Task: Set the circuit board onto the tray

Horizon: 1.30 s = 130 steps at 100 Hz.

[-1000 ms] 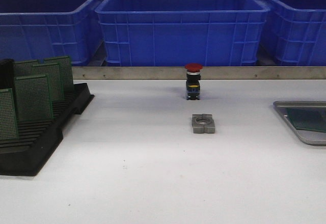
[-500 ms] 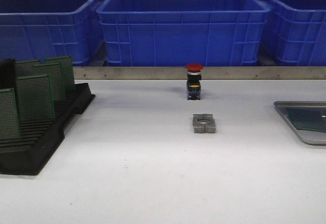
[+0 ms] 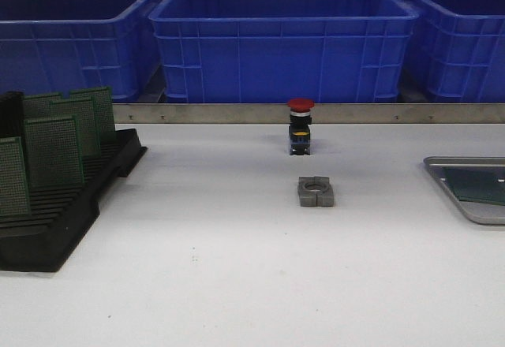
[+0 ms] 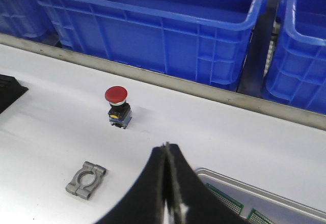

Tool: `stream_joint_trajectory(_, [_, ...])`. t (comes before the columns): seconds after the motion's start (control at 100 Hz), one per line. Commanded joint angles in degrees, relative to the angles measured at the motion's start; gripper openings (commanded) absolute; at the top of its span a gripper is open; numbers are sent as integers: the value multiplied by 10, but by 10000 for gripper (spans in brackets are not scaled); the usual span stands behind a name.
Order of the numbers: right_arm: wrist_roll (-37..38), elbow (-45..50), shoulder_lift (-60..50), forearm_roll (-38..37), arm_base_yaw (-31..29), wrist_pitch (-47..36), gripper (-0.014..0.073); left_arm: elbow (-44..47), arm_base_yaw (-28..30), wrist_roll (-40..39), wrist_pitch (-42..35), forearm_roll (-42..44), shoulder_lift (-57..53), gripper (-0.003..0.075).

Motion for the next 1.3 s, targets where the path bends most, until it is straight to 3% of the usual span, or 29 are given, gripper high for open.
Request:
stream_joint_trajectory(0.0, [-18, 13, -54, 28, 39, -62, -61, 54, 1, -6, -101, -20, -77, -20])
stream_joint_trajectory(0.17, [-23, 68, -152, 28, 81, -98, -61, 222, 1, -6, -228, -27, -202, -20])
stream_joint_trajectory(0.51, [-23, 184, -381, 28, 81, -98, -61, 541, 1, -5, -412, -35, -459, -20])
stream_joint_trajectory(0.73, [-23, 245, -512, 28, 81, -98, -61, 679, 1, -5, -437, -35, -619, -20])
stream_joint_trajectory(0.96, [-23, 274, -568, 28, 81, -96, -61, 773, 1, -5, -437, -35, -744, -20])
stream_joint_trajectory(1.29, [-23, 274, -568, 28, 81, -92, -61, 811, 1, -5, -434, -35, -782, -20])
